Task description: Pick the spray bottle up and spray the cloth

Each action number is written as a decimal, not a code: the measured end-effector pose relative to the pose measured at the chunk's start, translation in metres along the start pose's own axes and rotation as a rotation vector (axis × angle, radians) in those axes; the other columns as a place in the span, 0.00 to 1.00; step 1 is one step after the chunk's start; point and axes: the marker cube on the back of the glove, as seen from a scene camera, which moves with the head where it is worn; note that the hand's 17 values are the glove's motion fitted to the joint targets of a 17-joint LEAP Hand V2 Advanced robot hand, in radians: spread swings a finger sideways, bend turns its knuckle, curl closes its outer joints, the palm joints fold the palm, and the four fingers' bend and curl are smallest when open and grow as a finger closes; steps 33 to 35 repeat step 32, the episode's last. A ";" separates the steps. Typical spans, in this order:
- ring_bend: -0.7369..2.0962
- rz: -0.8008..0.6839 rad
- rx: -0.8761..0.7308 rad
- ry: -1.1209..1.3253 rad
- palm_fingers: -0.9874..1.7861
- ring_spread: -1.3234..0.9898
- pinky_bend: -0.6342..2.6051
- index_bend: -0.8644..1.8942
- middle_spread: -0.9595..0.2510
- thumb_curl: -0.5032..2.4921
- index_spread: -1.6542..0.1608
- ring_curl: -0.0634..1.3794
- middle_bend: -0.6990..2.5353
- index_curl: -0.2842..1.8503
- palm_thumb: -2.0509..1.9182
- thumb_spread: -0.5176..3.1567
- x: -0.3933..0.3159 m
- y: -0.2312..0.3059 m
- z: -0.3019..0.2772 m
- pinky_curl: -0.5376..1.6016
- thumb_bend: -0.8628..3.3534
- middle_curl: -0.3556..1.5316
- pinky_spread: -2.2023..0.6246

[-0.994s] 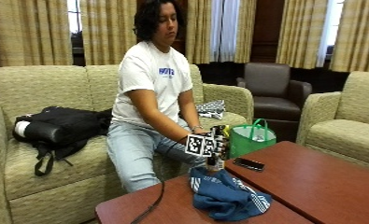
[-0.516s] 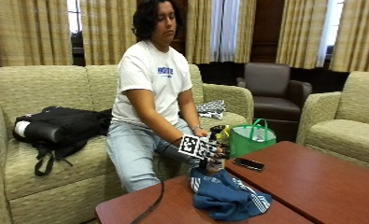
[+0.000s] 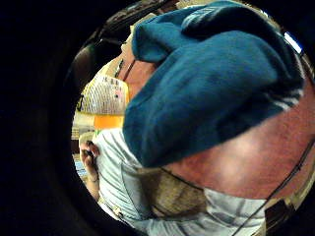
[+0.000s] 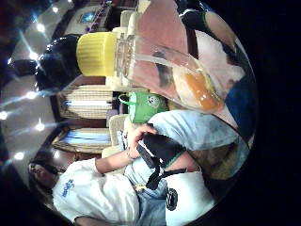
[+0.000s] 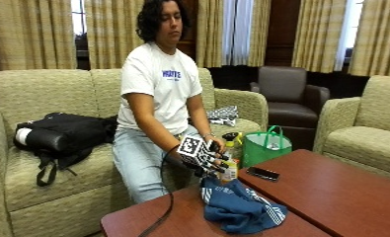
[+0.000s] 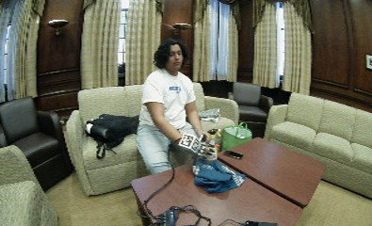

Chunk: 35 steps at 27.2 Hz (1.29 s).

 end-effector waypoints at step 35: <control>0.38 -0.140 -0.038 0.442 0.54 0.50 0.27 0.38 0.68 0.29 0.67 0.27 0.27 0.28 0.62 0.38 0.013 0.098 -0.111 0.41 0.20 0.36 0.84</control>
